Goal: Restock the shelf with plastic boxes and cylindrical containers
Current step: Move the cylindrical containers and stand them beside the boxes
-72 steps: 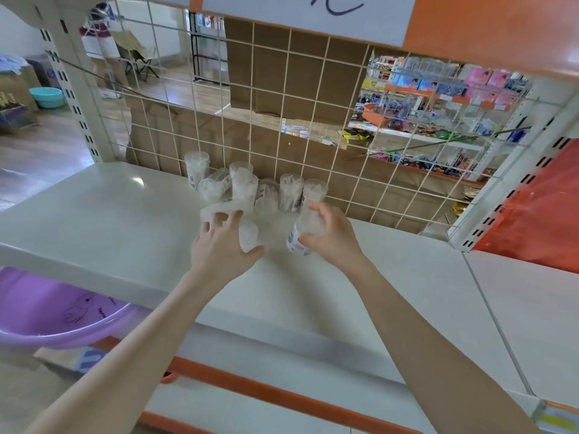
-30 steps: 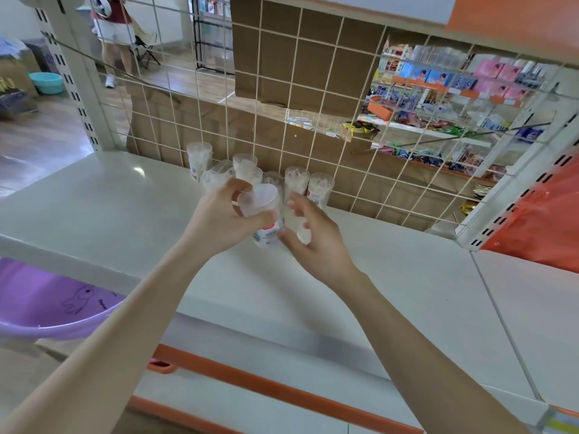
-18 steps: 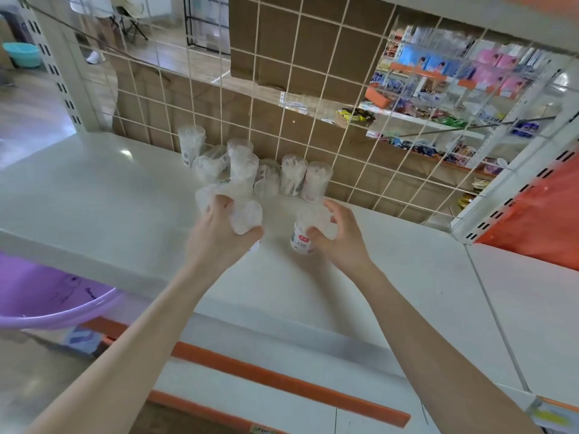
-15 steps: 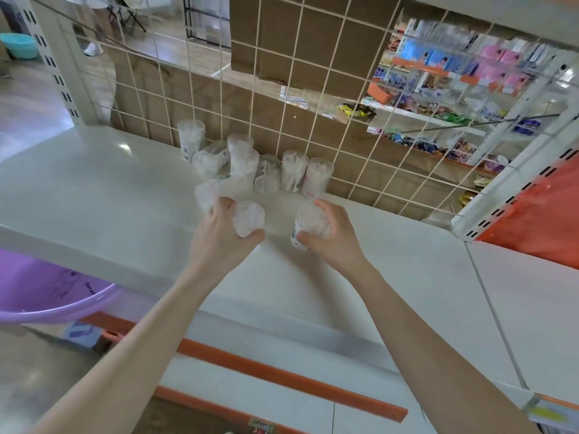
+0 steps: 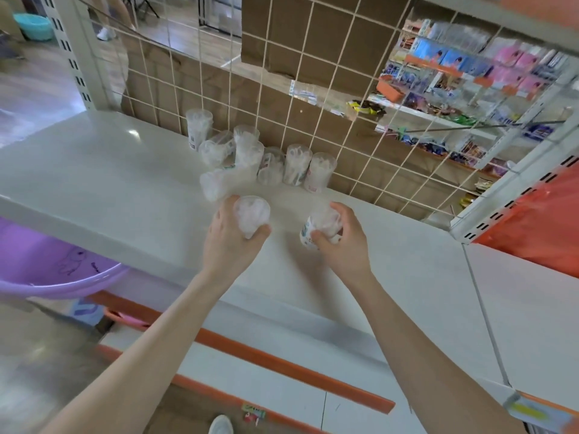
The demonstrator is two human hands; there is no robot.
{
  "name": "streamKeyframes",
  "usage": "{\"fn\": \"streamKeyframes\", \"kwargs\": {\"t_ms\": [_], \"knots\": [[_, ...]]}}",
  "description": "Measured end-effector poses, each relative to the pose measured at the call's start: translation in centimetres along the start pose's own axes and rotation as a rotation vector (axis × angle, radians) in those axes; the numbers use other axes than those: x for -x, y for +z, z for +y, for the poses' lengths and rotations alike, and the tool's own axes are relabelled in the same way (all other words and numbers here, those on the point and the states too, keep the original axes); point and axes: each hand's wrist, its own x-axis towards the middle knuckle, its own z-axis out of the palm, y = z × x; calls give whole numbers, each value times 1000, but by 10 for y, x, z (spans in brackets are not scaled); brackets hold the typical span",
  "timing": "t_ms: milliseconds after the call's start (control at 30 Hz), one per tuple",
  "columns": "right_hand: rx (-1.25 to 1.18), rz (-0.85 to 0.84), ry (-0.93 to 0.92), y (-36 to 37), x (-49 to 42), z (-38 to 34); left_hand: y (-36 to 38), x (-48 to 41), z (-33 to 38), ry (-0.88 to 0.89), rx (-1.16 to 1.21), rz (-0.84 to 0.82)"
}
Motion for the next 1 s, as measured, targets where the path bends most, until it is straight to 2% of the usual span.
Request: {"fn": "streamKeyframes", "kwargs": {"t_ms": [167,400,700,1000], "knots": [[-34,50,-4,-50,36,16,24,41,28,69,-5,7],[3,157,0,-156,114,51,79,132,83,178,53,-51],[53,302,65,-274,234,111,168,269,135,317,96,-218],[38,391,169,-344,303,154,222,350,181,381,115,-384]]}}
